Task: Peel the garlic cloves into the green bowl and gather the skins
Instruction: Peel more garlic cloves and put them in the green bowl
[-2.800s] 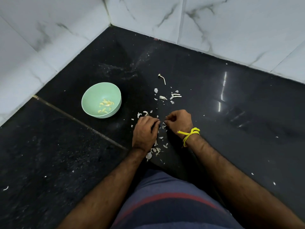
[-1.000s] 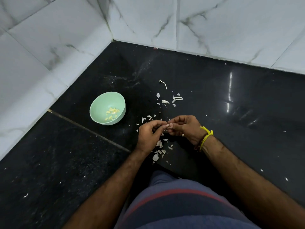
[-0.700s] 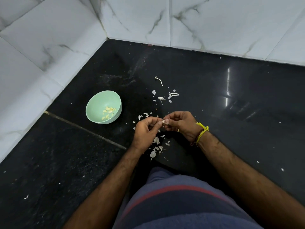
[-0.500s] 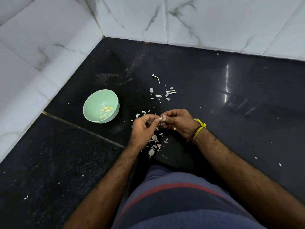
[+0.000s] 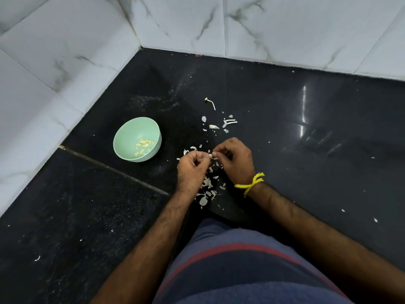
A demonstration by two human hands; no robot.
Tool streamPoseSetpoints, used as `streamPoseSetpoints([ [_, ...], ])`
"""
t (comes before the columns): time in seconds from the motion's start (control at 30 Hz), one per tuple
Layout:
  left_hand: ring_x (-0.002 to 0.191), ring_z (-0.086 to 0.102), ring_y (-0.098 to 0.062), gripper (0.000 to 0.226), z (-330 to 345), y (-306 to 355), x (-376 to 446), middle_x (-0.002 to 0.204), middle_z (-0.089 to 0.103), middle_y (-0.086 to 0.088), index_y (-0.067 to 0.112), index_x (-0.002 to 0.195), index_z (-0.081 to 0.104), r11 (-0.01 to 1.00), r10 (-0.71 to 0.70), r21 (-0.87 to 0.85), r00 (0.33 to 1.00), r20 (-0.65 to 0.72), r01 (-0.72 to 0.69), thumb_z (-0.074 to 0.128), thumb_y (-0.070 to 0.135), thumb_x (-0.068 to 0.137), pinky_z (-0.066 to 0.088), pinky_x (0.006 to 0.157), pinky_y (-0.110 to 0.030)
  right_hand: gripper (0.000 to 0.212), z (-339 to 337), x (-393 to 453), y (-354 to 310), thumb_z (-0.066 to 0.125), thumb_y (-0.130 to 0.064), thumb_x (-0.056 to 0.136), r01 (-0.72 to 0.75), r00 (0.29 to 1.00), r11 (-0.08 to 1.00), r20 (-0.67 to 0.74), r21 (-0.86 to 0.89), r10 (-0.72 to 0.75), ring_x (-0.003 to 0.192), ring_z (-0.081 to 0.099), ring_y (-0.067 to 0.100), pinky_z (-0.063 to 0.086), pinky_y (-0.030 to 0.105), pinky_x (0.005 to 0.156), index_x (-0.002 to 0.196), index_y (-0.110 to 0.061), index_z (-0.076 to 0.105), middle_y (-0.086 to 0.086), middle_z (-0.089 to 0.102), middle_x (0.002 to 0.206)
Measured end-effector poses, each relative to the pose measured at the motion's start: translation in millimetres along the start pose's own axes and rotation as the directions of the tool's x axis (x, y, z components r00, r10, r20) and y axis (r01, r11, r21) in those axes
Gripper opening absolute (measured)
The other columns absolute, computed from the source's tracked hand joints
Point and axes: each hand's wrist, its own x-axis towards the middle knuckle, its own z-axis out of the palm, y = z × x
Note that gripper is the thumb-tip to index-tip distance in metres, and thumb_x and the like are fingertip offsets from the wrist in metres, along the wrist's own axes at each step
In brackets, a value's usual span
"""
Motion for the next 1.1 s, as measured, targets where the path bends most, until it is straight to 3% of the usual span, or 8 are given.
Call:
streamPoseSetpoints([
  [0.1,0.064,0.051,-0.019,0.048,0.2,1.4,-1.8,0.069,0.061,-0.007,0.0,0.081,0.066,1.0,-0.005,-0.013,1.0,-0.015,0.005,0.061,0.047,0.071,0.045,0.062,-0.037,0.009,1.2,1.2,-2.2,0.077,-0.003,0.079,0.089,0.995,0.996,0.048,-0.027,-0.088,0.076,0.06,0.004,0.046,0.01,0.071,0.083,-0.011,0.075,-0.003,0.069,0.082],
  [0.27,0.066,0.058,-0.01,0.02,-5.6,4.7,0.3,0.07,0.067,0.0,0.005,0.082,0.07,1.0,-0.016,-0.003,1.0,0.005,0.016,0.066,0.024,0.086,0.051,0.065,-0.032,0.013,-0.5,-0.2,-6.8,0.076,-0.003,0.083,-0.168,0.97,0.961,0.213,0.22,0.121,0.083,0.073,0.015,0.06,0.028,0.077,0.095,-0.006,0.076,0.004,0.075,0.088],
  [0.5,0.061,0.054,-0.008,0.015,0.2,9.8,2.6,0.064,0.063,0.004,0.01,0.08,0.068,0.997,-0.057,-0.042,0.997,0.045,0.059,0.064,0.012,0.095,0.045,0.053,-0.021,0.013,-6.3,-2.4,-14.9,0.072,0.0,0.086,-0.369,0.928,0.765,0.258,0.528,0.269,0.088,0.071,0.04,0.06,0.045,0.085,0.098,0.004,0.073,0.018,0.075,0.089],
  [0.6,0.059,0.058,-0.002,0.018,2.1,14.4,1.6,0.062,0.065,0.009,0.014,0.075,0.065,0.998,-0.047,-0.045,0.998,0.039,0.049,0.064,0.015,0.094,0.045,0.055,-0.019,0.012,-4.2,-2.0,-14.2,0.071,0.002,0.085,-0.405,0.914,0.703,0.259,0.584,0.311,0.086,0.07,0.04,0.058,0.049,0.087,0.097,0.004,0.072,0.022,0.074,0.09],
  [0.77,0.064,0.059,-0.01,0.033,1.8,13.0,0.2,0.068,0.066,0.0,0.008,0.078,0.066,0.999,-0.026,0.03,1.0,-0.007,0.026,0.06,0.041,0.077,0.05,0.062,-0.033,0.01,-8.6,-3.1,-13.7,0.067,0.001,0.088,-0.438,0.898,0.641,0.27,0.63,0.349,0.083,0.07,0.032,0.059,0.043,0.083,0.096,-0.002,0.073,0.021,0.074,0.089],
  [0.87,0.067,0.062,-0.021,0.037,1.1,11.0,0.3,0.074,0.068,-0.009,0.01,0.078,0.066,0.992,-0.001,0.125,0.999,-0.049,0.007,0.056,0.045,0.08,0.056,0.068,-0.044,0.011,-12.1,-2.4,-11.5,0.066,-0.001,0.089,-0.449,0.892,0.625,0.284,0.638,0.352,0.08,0.071,0.027,0.06,0.035,0.079,0.098,-0.003,0.073,0.019,0.074,0.088],
  [1.0,0.064,0.059,-0.002,0.023,0.5,15.9,-3.6,0.073,0.068,0.004,0.013,0.085,0.071,0.963,0.151,0.236,0.985,-0.079,-0.129,0.067,0.033,0.095,0.05,0.062,-0.021,0.012,-13.1,-2.6,-10.0,0.066,-0.002,0.089,-0.466,0.883,0.593,0.305,0.657,0.356,0.078,0.071,0.023,0.06,0.033,0.077,0.099,-0.003,0.072,0.016,0.074,0.086],
  [1.1,0.078,0.067,-0.004,0.011,-2.0,20.1,-5.7,0.089,0.073,0.008,0.013,0.101,0.077,0.936,0.273,0.24,0.961,-0.039,-0.257,0.074,0.017,0.091,0.051,0.07,-0.012,0.017,-12.8,-1.2,-11.1,0.071,-0.009,0.082,-0.486,0.87,0.535,0.319,0.692,0.377,0.076,0.07,0.022,0.06,0.032,0.074,0.098,-0.003,0.073,0.016,0.074,0.086],
])
